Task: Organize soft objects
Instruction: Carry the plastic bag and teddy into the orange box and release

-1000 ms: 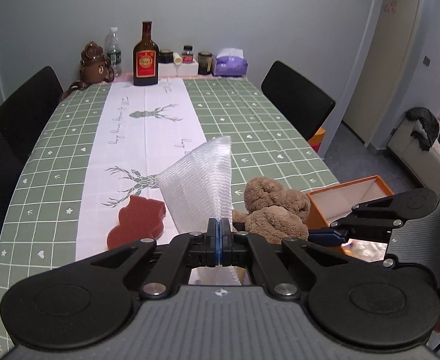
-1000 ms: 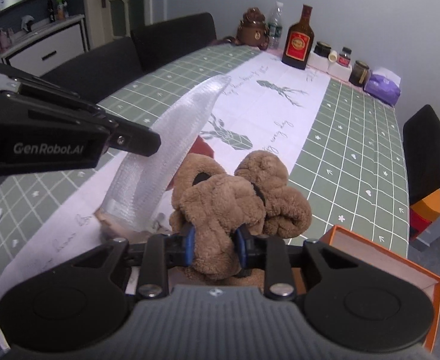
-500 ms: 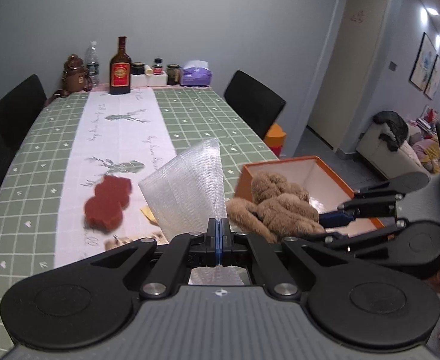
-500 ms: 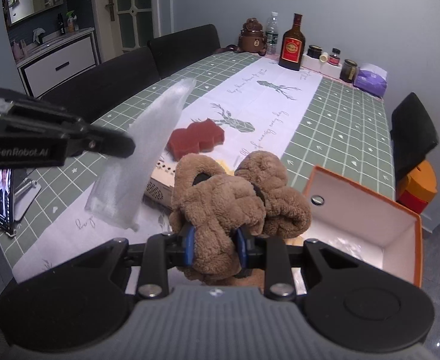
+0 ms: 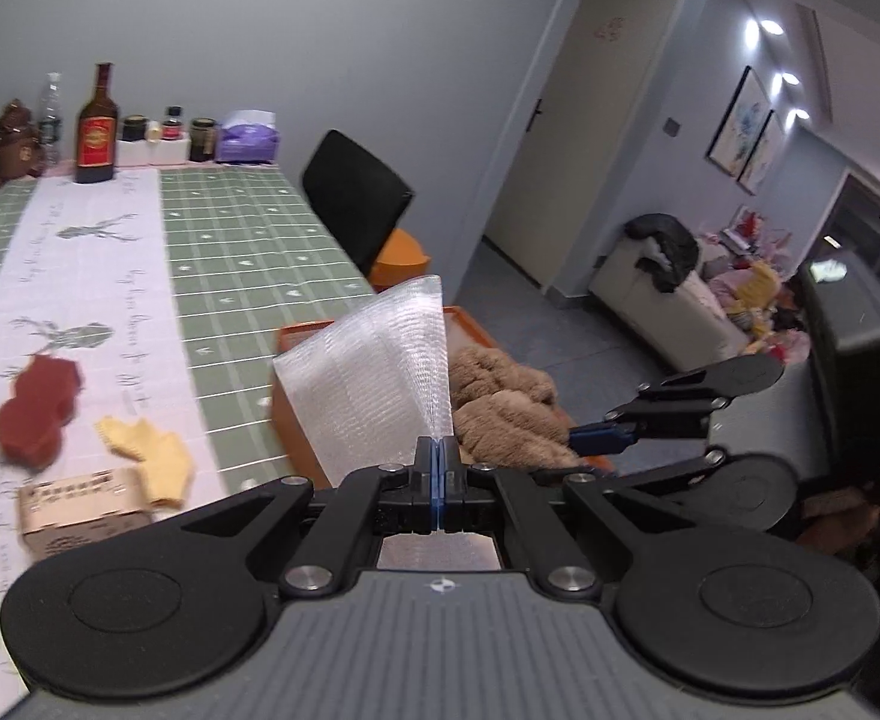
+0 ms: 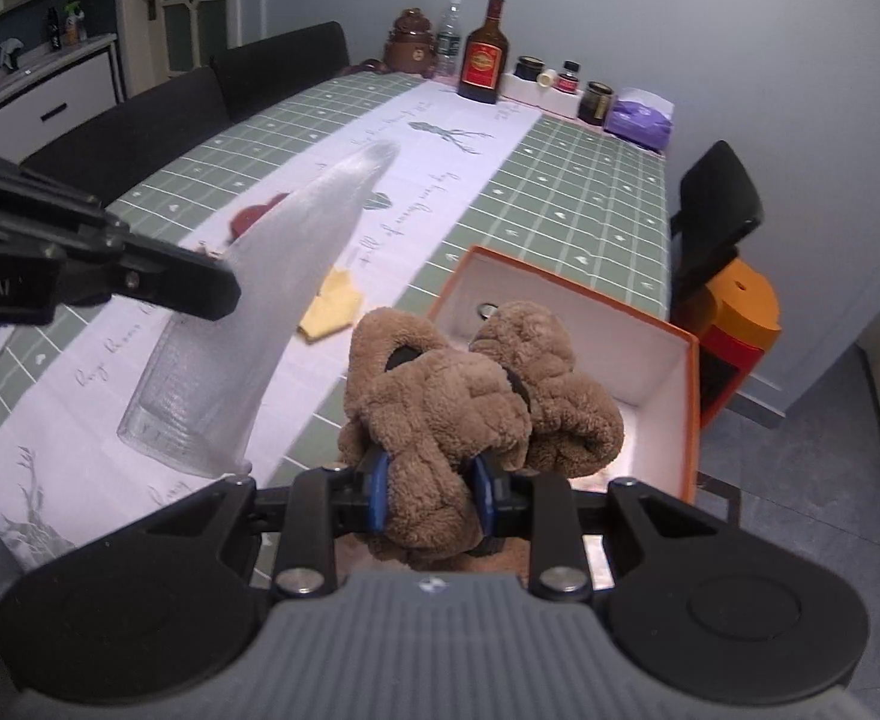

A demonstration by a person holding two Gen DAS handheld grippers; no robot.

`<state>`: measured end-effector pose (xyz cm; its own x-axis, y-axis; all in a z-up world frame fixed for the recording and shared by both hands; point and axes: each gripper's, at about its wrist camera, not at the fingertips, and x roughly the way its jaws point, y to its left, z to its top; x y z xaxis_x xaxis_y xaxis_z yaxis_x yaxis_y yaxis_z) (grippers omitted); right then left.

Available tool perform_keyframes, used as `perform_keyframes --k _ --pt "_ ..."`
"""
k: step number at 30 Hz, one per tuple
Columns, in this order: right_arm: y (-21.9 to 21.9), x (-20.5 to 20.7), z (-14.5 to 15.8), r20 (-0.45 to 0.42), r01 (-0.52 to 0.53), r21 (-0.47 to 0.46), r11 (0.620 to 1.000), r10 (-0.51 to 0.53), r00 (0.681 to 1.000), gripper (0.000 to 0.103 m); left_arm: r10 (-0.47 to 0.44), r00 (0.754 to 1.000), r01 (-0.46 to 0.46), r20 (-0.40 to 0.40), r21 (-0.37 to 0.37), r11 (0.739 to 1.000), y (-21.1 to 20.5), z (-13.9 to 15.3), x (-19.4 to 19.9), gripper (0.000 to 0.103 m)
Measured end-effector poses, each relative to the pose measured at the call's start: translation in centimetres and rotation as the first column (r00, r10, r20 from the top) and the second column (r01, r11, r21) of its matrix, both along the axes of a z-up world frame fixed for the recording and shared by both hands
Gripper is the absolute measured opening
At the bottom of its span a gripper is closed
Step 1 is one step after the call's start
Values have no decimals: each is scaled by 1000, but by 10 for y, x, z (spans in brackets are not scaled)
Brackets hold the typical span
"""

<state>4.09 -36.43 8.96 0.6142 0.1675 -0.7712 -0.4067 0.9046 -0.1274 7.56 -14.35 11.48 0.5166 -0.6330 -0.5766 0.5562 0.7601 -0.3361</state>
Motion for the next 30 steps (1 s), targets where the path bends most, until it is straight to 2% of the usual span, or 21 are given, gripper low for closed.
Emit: perform_keyframes --k 2,5,9,11,18,23,26,30 --pt "-8 4 0 0 13 -28 1000 -13 1000 27 -16 1000 15 -10 -25 1000 -14 2 9 0" --pt "-21 16 1 -2 33 -53 998 -33 999 28 -17 1000 17 0 -23 1000 -37 3 25 0" --pt "-35 34 -1 -4 54 -75 996 -55 999 28 6 999 -8 32 47 999 -62 -2 52 0" --pt "-39 45 -4 -7 65 -87 994 -66 998 28 28 999 -32 38 107 994 -72 -9 68 0" --pt "-43 92 -29 -31 69 -113 991 -73 997 29 29 999 -15 -45 295 956 -90 -56 114 0" --pt "-44 129 -49 -86 79 -74 994 -85 993 30 10 992 33 -126 335 942 -94 -87 134 0" --pt "-43 148 -59 -106 83 -83 993 -92 990 30 0 986 57 -164 343 938 -98 -99 143 0" --pt "-44 166 -73 -144 90 -83 992 -101 984 31 4 984 62 -176 368 928 -102 -109 147 0"
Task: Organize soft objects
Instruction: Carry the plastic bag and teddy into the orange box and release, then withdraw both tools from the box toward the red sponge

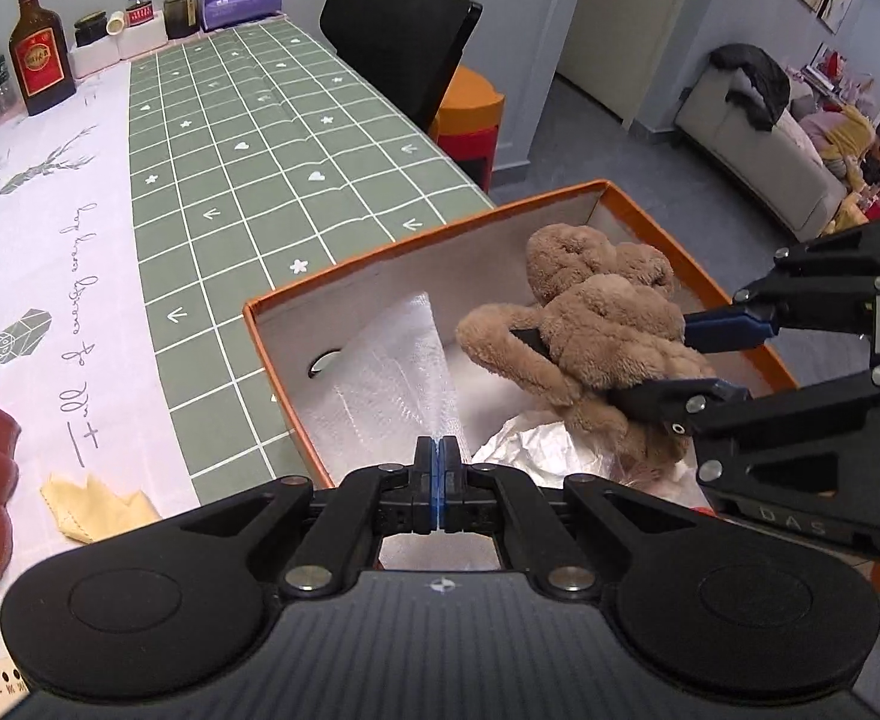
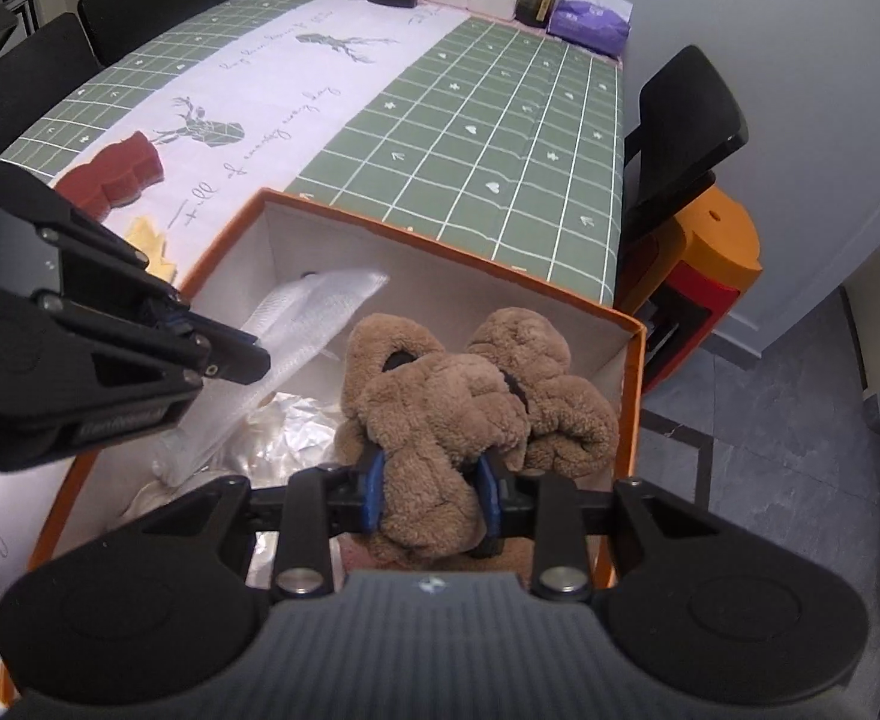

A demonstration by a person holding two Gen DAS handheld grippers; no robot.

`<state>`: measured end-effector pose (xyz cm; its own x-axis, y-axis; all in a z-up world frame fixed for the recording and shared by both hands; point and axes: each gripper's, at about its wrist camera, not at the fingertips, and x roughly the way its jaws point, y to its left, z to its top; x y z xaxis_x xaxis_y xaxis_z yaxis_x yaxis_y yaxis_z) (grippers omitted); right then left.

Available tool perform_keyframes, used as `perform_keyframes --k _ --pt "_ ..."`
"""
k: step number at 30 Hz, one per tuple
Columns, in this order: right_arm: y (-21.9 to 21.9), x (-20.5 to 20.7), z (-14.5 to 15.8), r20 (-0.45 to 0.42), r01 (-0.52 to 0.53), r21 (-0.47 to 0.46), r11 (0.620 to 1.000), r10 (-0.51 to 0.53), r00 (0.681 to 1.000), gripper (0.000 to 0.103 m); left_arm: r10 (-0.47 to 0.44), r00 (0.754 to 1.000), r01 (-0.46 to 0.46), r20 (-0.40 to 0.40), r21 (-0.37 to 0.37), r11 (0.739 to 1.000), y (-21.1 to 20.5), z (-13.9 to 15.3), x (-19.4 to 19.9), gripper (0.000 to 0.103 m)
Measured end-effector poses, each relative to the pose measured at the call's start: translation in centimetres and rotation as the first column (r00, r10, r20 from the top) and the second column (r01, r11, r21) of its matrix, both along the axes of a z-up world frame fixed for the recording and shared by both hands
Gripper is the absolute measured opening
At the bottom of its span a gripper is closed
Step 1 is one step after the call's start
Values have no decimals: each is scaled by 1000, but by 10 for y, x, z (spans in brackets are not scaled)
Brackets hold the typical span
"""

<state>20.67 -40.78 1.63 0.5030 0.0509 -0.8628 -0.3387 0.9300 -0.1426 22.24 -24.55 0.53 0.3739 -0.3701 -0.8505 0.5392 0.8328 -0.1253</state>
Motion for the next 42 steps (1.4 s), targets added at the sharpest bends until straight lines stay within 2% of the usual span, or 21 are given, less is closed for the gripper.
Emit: perform_keyframes --k 5,7,8,10,14,19,26,28,29,31,35,42 --pt "3 11 -17 -34 -15 -15 1000 14 999 32 -7 999 5 53 26 1000 -9 -5 -7 2" --pt "6 13 -24 -38 -24 -37 999 22 999 33 -3 997 1 79 25 1000 -12 -5 -10 15" --pt "7 15 -27 -39 -29 -49 998 27 999 36 0 996 -1 86 17 1000 -14 -4 -10 18" --pt "8 16 -32 -38 -34 -73 997 31 999 38 4 995 -3 97 -13 1000 -13 -3 -13 33" --pt "8 15 -37 -27 -45 -108 993 42 999 42 7 994 0 110 -58 998 -11 -2 -16 41" --pt "7 12 -29 -17 -30 -126 992 28 999 48 30 996 -22 86 -86 996 -8 4 -13 49" --pt "13 -2 -4 18 -44 -153 987 47 999 65 85 994 -72 64 -185 980 13 22 -17 52" --pt "18 -7 5 38 -51 -164 985 58 998 67 92 993 -74 78 -211 975 20 30 -22 52" --pt "21 -10 10 50 -53 -169 984 62 997 73 94 991 -72 91 -222 972 25 34 -25 52" --pt "28 -15 20 83 -55 -165 985 70 994 76 107 987 -77 118 -239 968 33 43 -31 52" --pt "42 -23 38 134 -59 -142 988 79 988 76 130 980 -86 150 -268 959 54 57 -39 52" --pt "74 -37 54 153 -98 -57 993 106 982 76 162 974 -124 159 -226 966 93 65 -55 52"
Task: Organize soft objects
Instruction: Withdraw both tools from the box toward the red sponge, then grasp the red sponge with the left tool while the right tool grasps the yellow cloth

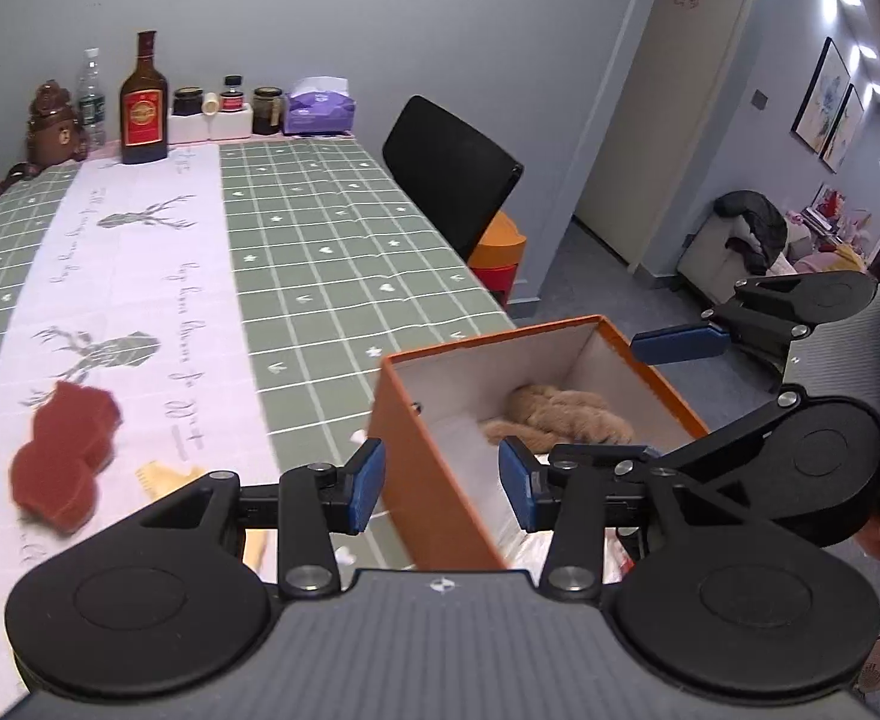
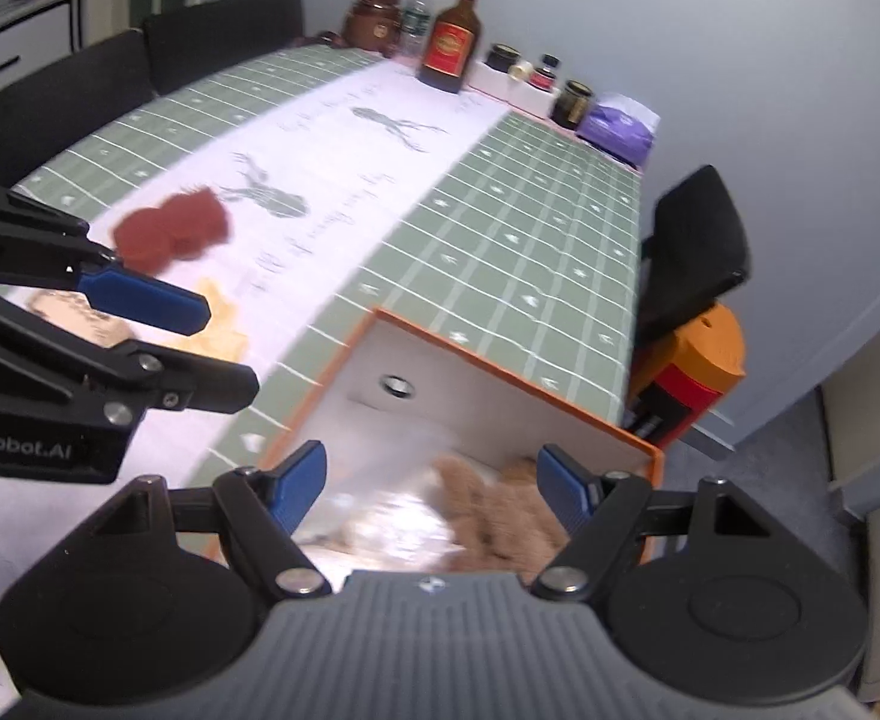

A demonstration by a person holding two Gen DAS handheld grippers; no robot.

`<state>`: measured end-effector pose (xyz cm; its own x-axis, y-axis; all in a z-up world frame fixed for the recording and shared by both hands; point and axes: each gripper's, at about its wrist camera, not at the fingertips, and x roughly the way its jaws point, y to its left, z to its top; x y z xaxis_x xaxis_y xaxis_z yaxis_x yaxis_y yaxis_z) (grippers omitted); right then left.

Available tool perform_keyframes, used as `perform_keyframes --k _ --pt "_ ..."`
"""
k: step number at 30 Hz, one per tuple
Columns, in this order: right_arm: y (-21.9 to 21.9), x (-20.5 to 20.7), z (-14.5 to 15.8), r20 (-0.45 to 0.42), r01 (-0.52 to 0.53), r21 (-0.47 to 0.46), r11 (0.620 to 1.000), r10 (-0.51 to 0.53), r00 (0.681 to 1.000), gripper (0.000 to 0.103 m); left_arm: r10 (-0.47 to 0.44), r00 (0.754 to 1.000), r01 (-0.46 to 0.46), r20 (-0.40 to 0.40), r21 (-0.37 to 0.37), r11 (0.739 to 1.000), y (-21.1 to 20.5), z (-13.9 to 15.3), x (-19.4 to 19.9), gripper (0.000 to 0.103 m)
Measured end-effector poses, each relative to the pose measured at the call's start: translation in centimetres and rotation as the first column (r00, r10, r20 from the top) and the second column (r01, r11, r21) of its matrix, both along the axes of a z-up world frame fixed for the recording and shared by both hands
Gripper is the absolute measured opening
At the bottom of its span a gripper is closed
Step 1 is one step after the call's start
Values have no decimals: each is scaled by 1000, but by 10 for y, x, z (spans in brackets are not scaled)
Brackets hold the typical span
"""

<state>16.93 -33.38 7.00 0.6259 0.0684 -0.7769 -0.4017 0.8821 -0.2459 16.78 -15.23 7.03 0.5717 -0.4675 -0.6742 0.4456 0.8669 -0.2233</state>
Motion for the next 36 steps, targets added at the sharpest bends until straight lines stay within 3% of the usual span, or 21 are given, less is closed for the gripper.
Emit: perform_keyframes --k 14,23,34,36 --pt "73 -32 -17 -55 -85 165 983 95 994 76 39 999 -40 12 143 989 78 0 -38 52" --pt "108 -33 -37 -100 -114 228 967 139 985 76 86 996 -86 11 252 964 123 -6 -56 52" --pt "131 -10 -33 -123 -56 240 969 88 988 76 87 996 -87 12 263 961 158 -5 -23 52" --pt "134 1 -30 -133 -28 256 966 64 989 76 84 996 -89 29 284 955 159 -5 -8 59"
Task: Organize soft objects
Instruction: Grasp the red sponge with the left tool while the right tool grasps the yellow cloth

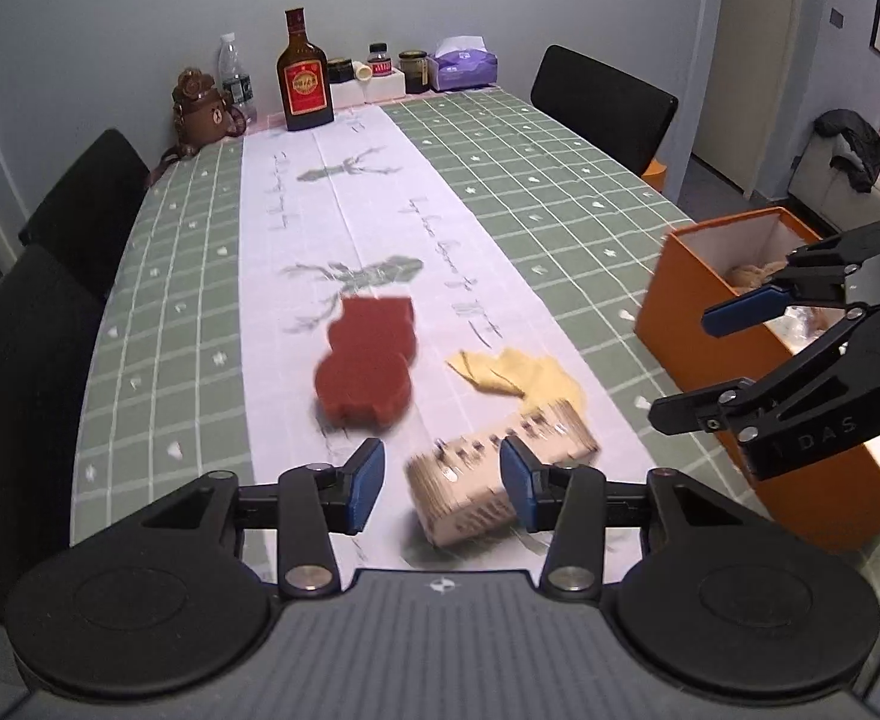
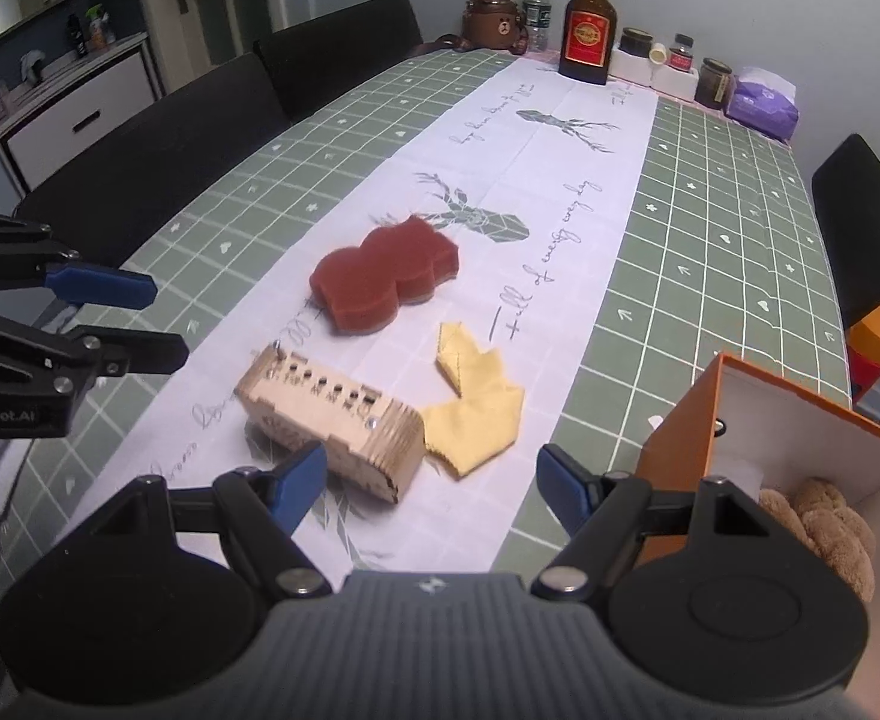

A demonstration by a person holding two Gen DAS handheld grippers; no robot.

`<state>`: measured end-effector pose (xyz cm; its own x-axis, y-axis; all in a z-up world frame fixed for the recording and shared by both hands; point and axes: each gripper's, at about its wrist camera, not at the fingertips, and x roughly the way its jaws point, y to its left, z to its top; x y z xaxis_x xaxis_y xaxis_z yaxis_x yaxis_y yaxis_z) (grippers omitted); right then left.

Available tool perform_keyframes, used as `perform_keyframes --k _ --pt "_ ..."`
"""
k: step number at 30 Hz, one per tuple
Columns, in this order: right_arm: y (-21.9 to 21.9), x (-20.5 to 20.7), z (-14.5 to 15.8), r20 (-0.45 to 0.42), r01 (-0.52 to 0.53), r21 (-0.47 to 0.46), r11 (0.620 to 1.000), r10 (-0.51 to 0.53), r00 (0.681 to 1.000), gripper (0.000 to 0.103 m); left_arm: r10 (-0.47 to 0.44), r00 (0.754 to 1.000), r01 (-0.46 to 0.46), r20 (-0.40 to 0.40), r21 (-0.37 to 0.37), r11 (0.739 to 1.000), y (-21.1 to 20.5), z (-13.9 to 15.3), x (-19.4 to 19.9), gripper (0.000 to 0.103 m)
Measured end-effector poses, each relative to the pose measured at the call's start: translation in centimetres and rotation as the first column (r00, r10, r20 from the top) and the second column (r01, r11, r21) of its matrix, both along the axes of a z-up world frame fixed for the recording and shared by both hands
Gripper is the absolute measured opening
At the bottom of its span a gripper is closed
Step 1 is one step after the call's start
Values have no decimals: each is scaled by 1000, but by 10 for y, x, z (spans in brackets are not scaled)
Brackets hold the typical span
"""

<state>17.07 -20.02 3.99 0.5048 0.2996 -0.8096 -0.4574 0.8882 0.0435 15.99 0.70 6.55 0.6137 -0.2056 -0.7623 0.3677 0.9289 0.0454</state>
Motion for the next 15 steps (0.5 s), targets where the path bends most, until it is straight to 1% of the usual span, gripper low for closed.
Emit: perform_keyframes --k 1,4,7,10,15 --pt "2 7 1 -6 15 8 1000 -15 1000 76 7 1000 -7 0 12 1000 1 -1 9 62" --pt "5 32 -3 -47 71 38 997 -69 997 76 16 1000 -16 -26 15 1000 6 -8 35 62" --pt "10 59 -18 -107 135 45 990 -130 986 76 17 999 -17 -47 9 1000 8 -20 57 62" --pt "17 82 -39 -156 169 23 985 -163 974 76 -32 996 33 -83 17 999 7 -37 77 62" --pt "28 109 -73 -205 184 -38 982 -188 961 76 -45 990 53 -134 54 997 5 -73 110 63"
